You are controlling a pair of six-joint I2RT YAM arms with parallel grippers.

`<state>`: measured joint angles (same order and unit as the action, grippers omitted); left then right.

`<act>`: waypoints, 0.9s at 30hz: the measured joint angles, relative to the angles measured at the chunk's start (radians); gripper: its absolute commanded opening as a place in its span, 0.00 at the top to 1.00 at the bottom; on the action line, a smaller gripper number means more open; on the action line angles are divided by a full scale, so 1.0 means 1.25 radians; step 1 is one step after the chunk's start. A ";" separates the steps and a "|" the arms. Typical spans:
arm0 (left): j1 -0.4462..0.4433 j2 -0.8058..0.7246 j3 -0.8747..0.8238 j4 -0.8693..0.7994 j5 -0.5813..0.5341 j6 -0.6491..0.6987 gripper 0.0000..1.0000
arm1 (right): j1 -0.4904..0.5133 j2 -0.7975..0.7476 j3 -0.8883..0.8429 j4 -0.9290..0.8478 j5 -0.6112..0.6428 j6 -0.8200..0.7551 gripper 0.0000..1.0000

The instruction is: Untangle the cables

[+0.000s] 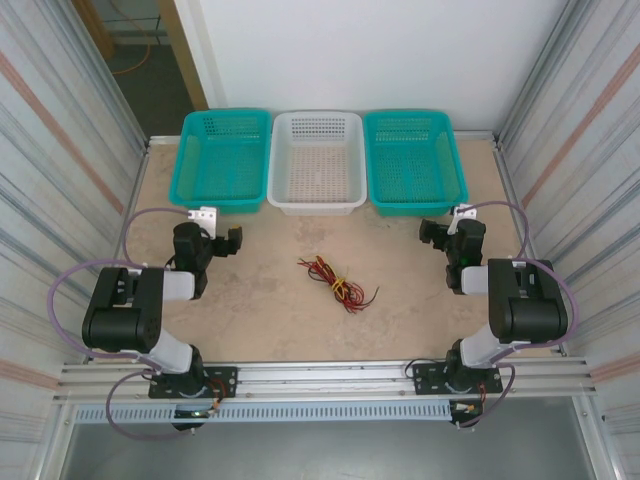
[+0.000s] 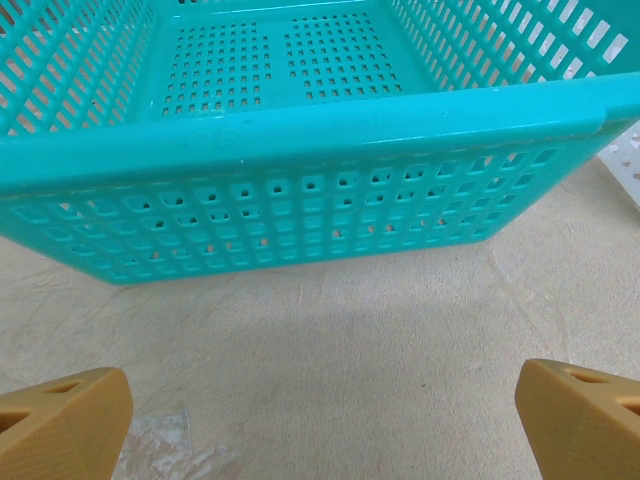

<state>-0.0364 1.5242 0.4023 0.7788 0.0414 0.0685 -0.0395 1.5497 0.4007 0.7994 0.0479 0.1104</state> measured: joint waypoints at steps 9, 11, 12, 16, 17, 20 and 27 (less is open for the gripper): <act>0.003 0.000 0.000 0.000 0.002 0.000 0.01 | 0.000 0.000 0.000 0.000 0.000 0.000 0.01; 0.004 0.000 0.000 0.000 0.002 0.000 0.01 | 0.000 0.000 0.000 0.000 0.001 0.000 0.01; 0.003 0.000 0.000 0.000 0.002 0.000 0.01 | 0.002 -0.002 0.000 -0.002 0.005 0.000 0.01; -0.003 -0.052 0.045 -0.135 -0.025 -0.002 0.01 | 0.021 -0.087 0.026 -0.139 0.075 0.005 0.01; -0.007 -0.084 0.074 -0.190 -0.045 -0.004 0.01 | 0.027 -0.129 0.035 -0.174 0.096 0.010 0.01; -0.027 -0.185 0.139 -0.291 -0.105 -0.040 0.03 | 0.030 -0.288 0.061 -0.283 0.140 0.056 0.01; -0.161 -0.323 0.244 -0.526 -0.216 -0.224 0.10 | -0.031 -0.443 0.137 -0.579 0.196 0.266 0.01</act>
<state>-0.2371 1.1198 0.7071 0.1211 -0.2287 -0.2119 -0.0788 0.9962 0.5716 0.0753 0.2932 0.4427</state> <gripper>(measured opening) 0.918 0.988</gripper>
